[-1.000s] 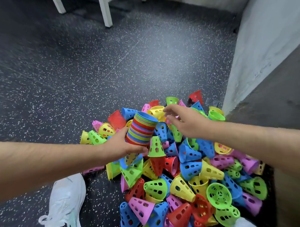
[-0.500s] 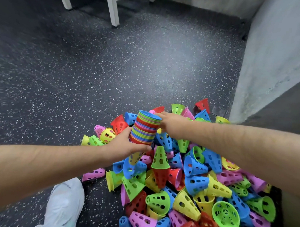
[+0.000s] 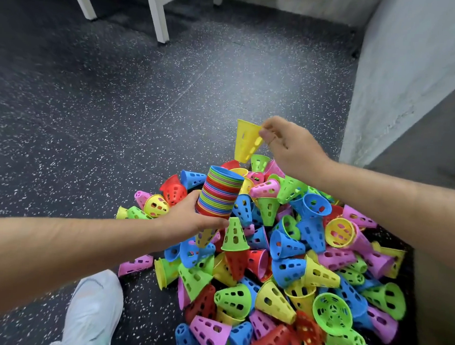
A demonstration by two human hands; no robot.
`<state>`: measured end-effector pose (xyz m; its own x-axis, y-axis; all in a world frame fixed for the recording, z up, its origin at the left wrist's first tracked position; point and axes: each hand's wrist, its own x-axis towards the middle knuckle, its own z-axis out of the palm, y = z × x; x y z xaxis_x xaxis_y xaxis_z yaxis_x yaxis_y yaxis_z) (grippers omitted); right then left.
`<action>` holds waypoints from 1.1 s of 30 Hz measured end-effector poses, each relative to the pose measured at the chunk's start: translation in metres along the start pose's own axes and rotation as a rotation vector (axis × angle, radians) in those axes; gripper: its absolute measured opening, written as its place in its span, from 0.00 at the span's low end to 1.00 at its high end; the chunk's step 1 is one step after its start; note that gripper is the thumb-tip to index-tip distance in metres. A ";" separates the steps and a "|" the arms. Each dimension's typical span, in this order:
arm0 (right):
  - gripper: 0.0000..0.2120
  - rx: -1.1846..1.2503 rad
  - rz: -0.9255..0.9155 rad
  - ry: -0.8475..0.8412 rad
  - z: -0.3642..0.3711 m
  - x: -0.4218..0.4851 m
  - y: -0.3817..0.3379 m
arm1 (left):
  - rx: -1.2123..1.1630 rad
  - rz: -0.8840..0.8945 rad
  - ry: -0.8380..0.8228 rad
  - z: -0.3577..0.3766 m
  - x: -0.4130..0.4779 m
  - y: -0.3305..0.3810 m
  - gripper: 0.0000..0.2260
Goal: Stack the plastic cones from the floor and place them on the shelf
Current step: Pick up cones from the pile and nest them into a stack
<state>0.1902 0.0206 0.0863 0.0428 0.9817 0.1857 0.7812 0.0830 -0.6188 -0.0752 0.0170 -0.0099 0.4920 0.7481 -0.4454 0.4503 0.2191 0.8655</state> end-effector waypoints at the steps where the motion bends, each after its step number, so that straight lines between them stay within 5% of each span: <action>1: 0.09 0.015 -0.012 -0.007 -0.002 -0.006 -0.004 | 0.007 -0.004 0.001 0.003 0.000 0.001 0.33; 6: 0.09 -0.025 -0.055 -0.292 -0.004 -0.034 -0.010 | 0.009 0.030 -0.018 0.025 -0.003 0.013 0.25; 9: 0.16 -0.008 0.073 -0.480 -0.009 -0.045 0.005 | -0.005 0.037 -0.038 0.038 -0.005 0.020 0.24; 14: 0.14 -0.127 0.198 -0.265 -0.014 -0.048 0.059 | 0.047 0.007 -0.074 0.054 0.006 0.024 0.32; 26: 0.20 -0.499 0.363 -0.324 0.012 -0.033 0.126 | 0.106 -0.028 -0.132 0.062 0.036 0.023 0.30; 33: 0.11 -0.303 0.382 -0.301 0.017 -0.032 0.131 | 0.082 -0.034 -0.130 0.063 0.040 0.020 0.27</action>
<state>0.2805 0.0026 -0.0142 0.2127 0.9414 -0.2616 0.8904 -0.2970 -0.3448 0.0005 0.0115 -0.0252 0.5652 0.6529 -0.5042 0.5247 0.1870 0.8305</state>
